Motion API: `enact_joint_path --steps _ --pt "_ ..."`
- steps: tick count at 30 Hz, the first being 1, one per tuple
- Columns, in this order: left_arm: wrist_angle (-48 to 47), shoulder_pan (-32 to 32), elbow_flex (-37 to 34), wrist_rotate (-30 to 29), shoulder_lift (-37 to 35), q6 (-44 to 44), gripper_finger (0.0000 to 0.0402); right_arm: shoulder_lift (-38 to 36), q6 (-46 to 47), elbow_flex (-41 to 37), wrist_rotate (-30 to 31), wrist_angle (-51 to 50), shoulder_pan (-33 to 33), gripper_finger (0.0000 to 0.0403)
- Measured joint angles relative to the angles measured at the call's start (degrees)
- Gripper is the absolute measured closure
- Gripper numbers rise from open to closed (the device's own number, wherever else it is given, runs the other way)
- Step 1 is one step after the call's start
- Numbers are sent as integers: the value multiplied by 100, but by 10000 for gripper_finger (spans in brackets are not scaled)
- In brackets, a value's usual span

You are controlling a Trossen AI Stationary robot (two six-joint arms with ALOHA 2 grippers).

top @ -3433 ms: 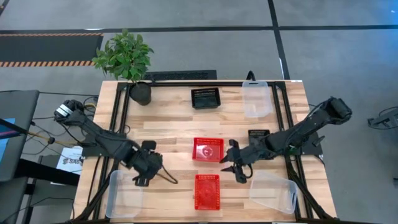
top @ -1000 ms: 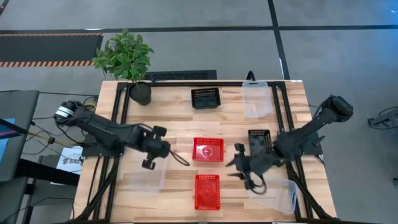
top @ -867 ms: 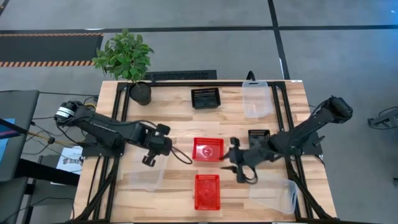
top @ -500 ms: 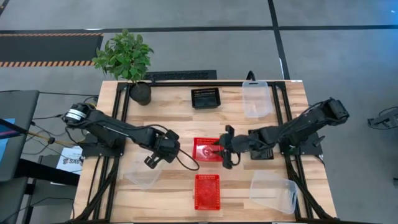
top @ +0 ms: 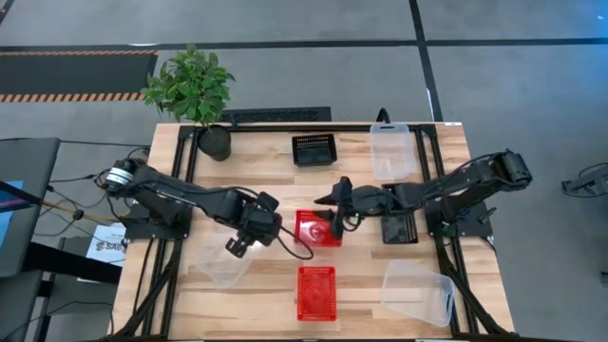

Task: Stack baskets by color
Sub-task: Stack the bottom left transparent bin on top of the top transparent bin

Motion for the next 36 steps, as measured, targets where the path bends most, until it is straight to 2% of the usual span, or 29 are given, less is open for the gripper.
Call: enact_joint_path --steps 4,9,13,18,25,31,36 --pt "-576 44 359 -2 -253 -620 227 132 221 53 -142 415 -110 212" --pt "-720 122 29 -131 -1066 -1466 211 895 374 770 -193 388 -124 212" --pt "-444 116 -403 -803 -1871 -2161 216 1842 377 1725 -334 -313 -150 212" --pt "424 258 -1064 -1834 -2833 -3012 220 2950 373 3088 -603 -943 -213 212" --pt "1465 824 -1822 -2543 -3886 -3156 220 4236 325 5069 -647 -2330 -209 207" --pt "1511 1274 -1930 -2455 -4267 -3071 220 5121 309 6350 -914 -3019 -275 191" --pt "1581 1340 -1930 -2306 -4307 -2894 220 5608 236 6948 -1052 -3406 -369 184"
